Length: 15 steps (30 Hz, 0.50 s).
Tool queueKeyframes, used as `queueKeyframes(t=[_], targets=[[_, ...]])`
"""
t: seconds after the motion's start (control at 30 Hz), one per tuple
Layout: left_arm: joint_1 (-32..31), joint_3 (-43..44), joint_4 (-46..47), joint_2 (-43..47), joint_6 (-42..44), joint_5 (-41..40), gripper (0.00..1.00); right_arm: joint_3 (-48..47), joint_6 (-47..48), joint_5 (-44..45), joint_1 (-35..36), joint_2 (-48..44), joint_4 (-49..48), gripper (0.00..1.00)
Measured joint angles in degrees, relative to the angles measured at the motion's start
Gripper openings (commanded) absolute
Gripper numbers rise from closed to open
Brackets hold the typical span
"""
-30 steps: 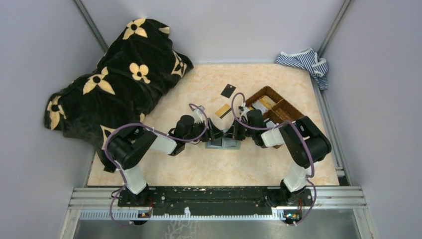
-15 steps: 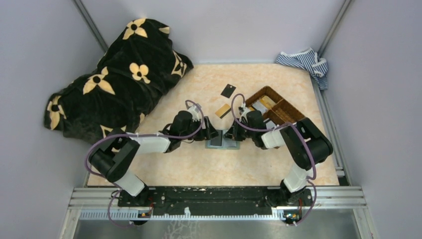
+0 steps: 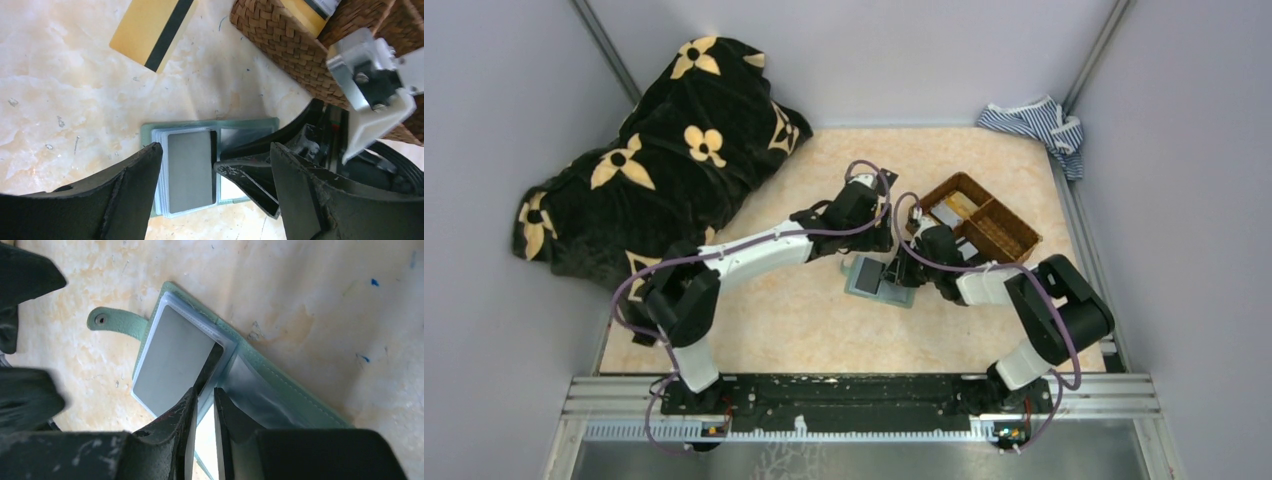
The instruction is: Take the credit cards out of the card holder
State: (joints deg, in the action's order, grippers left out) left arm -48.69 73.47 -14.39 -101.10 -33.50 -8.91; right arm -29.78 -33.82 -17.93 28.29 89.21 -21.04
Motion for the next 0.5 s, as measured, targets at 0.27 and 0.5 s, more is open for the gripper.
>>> queueKeyframes(t=[0.27, 0.5], targets=[[-3.39, 8.41, -11.28, -8.28, 0.37, -5.62, 0.86, 4.28, 0.87, 3.63, 0.09, -10.71, 6.36, 0.33], [-3.43, 8.41, -14.51, -8.50, 0.68, -6.75, 0.86, 4.28, 2.25, 5.81, 0.11, -19.23, 10.51, 0.31]])
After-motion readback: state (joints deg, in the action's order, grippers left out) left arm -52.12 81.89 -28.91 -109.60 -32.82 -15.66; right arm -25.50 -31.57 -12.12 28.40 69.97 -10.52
